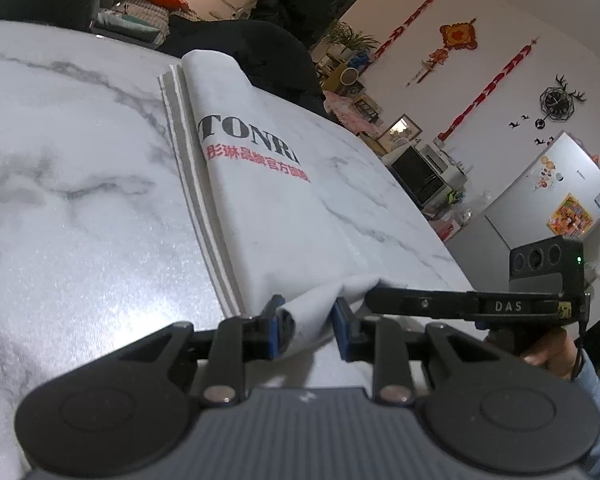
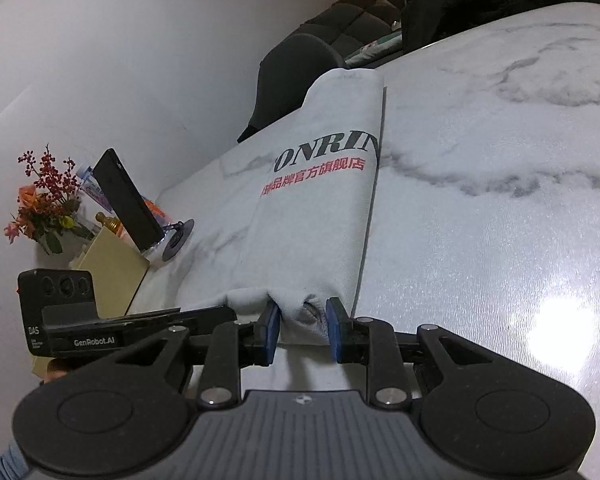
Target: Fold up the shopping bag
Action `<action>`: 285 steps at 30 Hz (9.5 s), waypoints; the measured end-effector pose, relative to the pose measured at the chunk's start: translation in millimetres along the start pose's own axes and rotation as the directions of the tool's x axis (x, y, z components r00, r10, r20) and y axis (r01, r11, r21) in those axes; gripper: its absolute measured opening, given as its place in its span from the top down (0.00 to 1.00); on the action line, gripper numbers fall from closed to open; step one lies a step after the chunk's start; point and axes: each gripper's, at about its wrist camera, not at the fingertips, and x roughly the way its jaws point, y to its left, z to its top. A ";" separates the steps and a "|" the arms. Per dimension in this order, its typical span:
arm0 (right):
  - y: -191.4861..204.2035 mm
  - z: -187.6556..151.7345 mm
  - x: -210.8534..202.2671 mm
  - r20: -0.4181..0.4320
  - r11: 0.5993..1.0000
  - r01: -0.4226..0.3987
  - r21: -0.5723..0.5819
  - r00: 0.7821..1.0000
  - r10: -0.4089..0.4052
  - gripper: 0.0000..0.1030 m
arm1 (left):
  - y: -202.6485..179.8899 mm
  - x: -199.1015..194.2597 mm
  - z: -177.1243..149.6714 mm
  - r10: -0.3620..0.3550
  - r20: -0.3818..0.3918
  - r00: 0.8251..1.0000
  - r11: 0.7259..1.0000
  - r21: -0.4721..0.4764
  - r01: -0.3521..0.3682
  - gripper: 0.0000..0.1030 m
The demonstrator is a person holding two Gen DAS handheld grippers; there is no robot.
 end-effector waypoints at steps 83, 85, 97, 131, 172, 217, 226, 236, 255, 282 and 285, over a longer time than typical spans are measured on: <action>6.5 -8.9 -7.8 0.099 0.998 0.049 0.048 0.994 -0.054 0.82 | 20.5 -0.8 4.0 0.044 0.047 0.998 0.984 -0.177 -0.035 0.83; 16.8 -13.2 -13.1 0.145 0.994 0.107 -0.039 0.984 -0.100 0.81 | 20.3 0.5 7.7 0.046 0.031 0.998 0.983 -0.178 -0.040 0.83; 70.2 -33.5 7.3 0.210 0.825 0.267 -0.499 0.960 -0.184 0.84 | 10.6 -1.0 5.1 0.089 0.037 0.995 0.989 -0.121 -0.084 0.83; 52.4 -15.4 17.2 0.052 0.789 0.122 -0.602 0.992 -0.113 0.86 | -61.7 16.2 -25.9 0.169 0.049 0.984 0.607 0.782 -0.143 0.67; 37.5 -7.6 28.1 -0.108 0.541 -0.107 -0.834 0.994 0.031 0.58 | -32.7 13.3 14.6 0.023 -0.139 0.990 0.725 0.684 0.079 0.68; 55.0 -5.9 33.1 -0.071 0.715 0.022 -0.699 0.992 -0.101 0.65 | -26.7 12.6 15.6 0.059 -0.078 0.995 0.765 0.644 0.005 0.66; 59.4 -21.9 13.8 -0.118 0.767 -0.019 -0.642 0.990 -0.074 0.65 | -33.5 -6.2 -0.9 0.034 -0.107 0.994 0.780 0.624 0.040 0.66; 51.9 -33.1 0.8 -0.149 0.846 -0.073 -0.528 0.989 -0.007 0.65 | -27.3 -19.4 -12.1 -0.036 -0.125 0.992 0.819 0.565 0.101 0.65; 8.8 -25.1 -3.4 -0.070 0.981 -0.155 -0.113 0.986 0.148 0.70 | 19.7 -2.8 12.2 -0.146 -0.089 0.985 0.972 0.173 0.160 0.64; 17.3 -60.3 -8.1 0.297 0.984 0.026 0.176 0.952 -0.078 0.74 | 16.3 9.9 -2.4 0.038 0.133 0.990 0.999 -0.032 -0.034 0.67; 18.2 -61.8 -9.4 0.304 0.985 0.046 0.164 0.948 -0.095 0.74 | 12.5 6.3 -5.7 0.047 0.159 0.986 0.999 -0.032 -0.042 0.65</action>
